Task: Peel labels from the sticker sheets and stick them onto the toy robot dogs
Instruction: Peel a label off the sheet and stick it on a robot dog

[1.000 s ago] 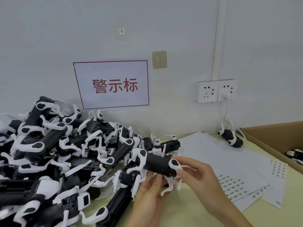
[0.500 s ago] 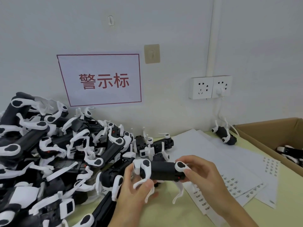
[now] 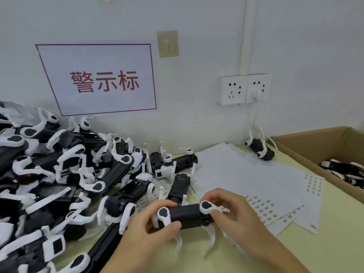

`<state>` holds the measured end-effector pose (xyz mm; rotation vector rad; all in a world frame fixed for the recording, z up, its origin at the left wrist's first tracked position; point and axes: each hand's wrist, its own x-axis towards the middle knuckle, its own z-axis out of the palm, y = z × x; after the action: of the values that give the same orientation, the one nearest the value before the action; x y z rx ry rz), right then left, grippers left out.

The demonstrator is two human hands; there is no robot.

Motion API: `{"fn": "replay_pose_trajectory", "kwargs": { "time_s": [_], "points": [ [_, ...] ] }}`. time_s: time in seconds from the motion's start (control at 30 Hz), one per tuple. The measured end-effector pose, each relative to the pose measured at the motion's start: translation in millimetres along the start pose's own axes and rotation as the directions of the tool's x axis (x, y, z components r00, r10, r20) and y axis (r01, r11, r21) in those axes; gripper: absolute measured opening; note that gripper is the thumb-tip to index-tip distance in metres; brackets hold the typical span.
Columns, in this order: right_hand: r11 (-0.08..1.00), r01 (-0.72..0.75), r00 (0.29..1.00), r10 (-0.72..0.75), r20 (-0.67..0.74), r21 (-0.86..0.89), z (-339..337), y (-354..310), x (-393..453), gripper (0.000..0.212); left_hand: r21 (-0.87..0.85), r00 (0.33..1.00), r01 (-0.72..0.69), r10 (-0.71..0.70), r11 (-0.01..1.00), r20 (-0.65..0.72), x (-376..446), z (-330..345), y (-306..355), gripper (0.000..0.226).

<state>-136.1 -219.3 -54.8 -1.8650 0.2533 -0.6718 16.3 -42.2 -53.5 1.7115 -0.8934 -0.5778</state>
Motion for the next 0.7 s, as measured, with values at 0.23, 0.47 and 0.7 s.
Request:
{"fn": "replay_pose_trajectory", "kwargs": {
  "time_s": [0.23, 0.47, 0.7],
  "points": [
    [0.983, -0.108, 0.978, 0.078, -0.191, -0.148, -25.3, 3.2, 6.3, 0.018, 0.196, 0.991, -0.016, 0.042, 0.980, -0.131, 1.6, 6.2, 7.6, 0.035],
    [0.482, -0.718, 0.691, 0.404, -0.599, -0.503, -113.0, 35.1, -3.2, 0.062, 0.607, 0.935, -0.149, 0.311, 0.780, -0.169, 1.7, 27.6, 13.5, 0.042],
    [0.361, -0.754, 0.657, 0.413, -0.630, -0.549, -112.2, 39.2, -4.0, 0.070, 0.868, 0.769, -0.072, 0.581, 0.492, -0.266, -2.9, 52.7, 36.9, 0.046]
  ]
}}
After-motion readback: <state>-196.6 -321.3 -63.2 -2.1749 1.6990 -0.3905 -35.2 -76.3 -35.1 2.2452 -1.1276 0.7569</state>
